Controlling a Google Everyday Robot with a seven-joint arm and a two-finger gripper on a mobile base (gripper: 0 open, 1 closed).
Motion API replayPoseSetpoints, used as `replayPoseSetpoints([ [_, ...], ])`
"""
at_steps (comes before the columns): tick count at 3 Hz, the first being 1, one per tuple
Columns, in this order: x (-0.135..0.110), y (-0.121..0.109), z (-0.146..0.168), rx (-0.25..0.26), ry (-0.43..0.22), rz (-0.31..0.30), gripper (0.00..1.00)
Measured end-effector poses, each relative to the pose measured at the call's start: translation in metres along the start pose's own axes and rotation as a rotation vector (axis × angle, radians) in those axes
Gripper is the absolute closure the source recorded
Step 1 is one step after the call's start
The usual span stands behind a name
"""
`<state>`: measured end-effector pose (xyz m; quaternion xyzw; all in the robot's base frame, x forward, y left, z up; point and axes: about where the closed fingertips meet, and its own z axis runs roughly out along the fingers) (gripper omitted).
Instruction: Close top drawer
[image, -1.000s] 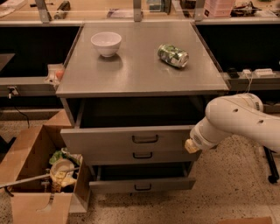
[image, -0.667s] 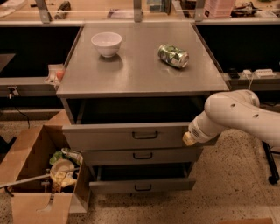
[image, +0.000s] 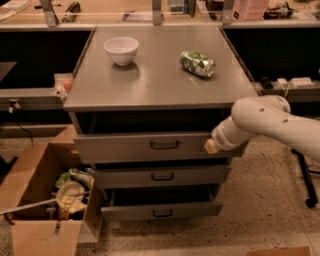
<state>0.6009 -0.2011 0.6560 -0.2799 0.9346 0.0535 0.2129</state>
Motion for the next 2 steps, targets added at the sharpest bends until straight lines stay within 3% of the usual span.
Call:
replayPoseSetpoints([
  [1,-0.003,-0.001,0.000,-0.004,-0.011,-0.004,1.00],
  [2,-0.029,-0.011,0.004,-0.029,-0.082,-0.027,1.00],
])
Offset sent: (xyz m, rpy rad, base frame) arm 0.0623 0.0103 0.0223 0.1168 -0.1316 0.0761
